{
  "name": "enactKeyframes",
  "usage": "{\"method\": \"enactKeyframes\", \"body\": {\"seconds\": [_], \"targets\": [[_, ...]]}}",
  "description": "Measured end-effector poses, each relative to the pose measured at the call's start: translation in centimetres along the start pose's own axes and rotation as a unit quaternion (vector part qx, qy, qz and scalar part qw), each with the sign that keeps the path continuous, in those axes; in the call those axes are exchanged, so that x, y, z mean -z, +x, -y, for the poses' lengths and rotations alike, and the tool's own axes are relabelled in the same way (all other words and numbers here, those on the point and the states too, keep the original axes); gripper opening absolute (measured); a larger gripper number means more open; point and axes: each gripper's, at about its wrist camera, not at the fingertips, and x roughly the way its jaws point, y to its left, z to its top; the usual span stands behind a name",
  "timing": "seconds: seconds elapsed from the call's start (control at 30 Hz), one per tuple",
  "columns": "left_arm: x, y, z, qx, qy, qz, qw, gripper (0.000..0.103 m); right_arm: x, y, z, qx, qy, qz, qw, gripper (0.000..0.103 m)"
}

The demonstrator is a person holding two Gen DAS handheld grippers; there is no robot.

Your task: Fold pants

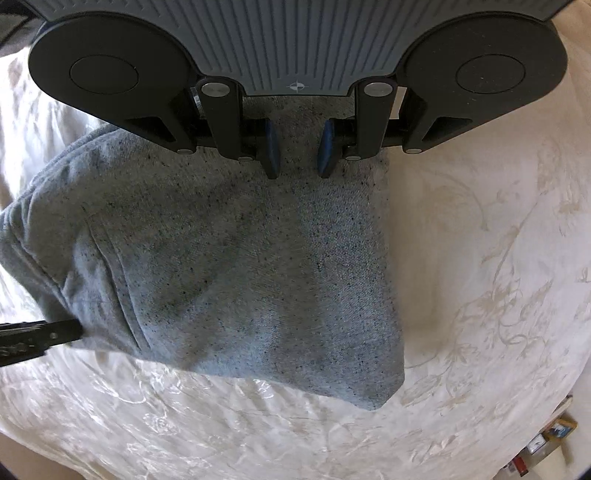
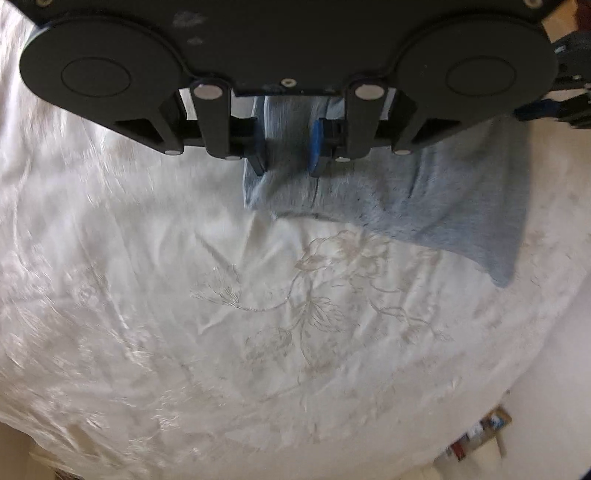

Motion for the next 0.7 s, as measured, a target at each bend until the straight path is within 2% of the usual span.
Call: {"method": "enactKeyframes", "body": {"seconds": [0.1,0.17,0.27,0.3,0.37,0.4,0.43,0.47,0.53,0.6,0.7], "targets": [[-0.4,0.5,0.1,-0.004,-0.009,-0.002,1.0,0.023,-1.1,0.8,0.1,-0.005,0.009,0.002,1.0,0.033],[-0.6,0.6,0.1,-0.005,-0.014,-0.004,0.9999,0.024,-1.2,0.6,0.3,-0.005,0.015,0.01,1.0,0.046],[-0.6,0.5,-0.5,0.002,-0.035,-0.003,0.9994,0.028,-0.7,-0.2,0.9,-0.013,0.03,0.026,0.999,0.054],[-0.5,0.5,-0.8,0.005,-0.042,-0.002,0.9991,0.031,-0.4,-0.4,1.1,-0.018,0.037,0.027,0.999,0.056],[-0.2,0.3,-1.5,0.013,-0.06,-0.003,0.9981,0.044,0.5,-1.0,1.9,-0.031,0.052,0.028,0.998,0.065],[-0.1,0.1,-2.0,0.018,-0.072,-0.004,0.9972,0.056,1.0,-1.3,2.2,-0.04,0.059,0.028,0.997,0.068],[0.1,-0.1,-2.5,0.02,-0.083,-0.004,0.9963,0.064,1.6,-1.5,2.4,-0.05,0.066,0.027,0.996,0.077],[0.3,-0.4,-3.1,0.024,-0.097,-0.001,0.995,0.066,2.2,-1.8,2.5,-0.06,0.072,0.027,0.995,0.087],[0.5,-0.9,-4.2,0.035,-0.12,0.0,0.9921,0.075,3.5,-2.2,2.6,-0.087,0.081,0.024,0.993,0.097],[0.7,-1.4,-5.3,0.038,-0.136,0.003,0.9899,0.077,4.4,-2.1,2.2,-0.105,0.082,0.017,0.991,0.098],[0.6,-1.8,-6.4,0.038,-0.143,0.015,0.9889,0.08,5.5,-1.7,1.3,-0.109,0.075,0.003,0.991,0.099]]}}
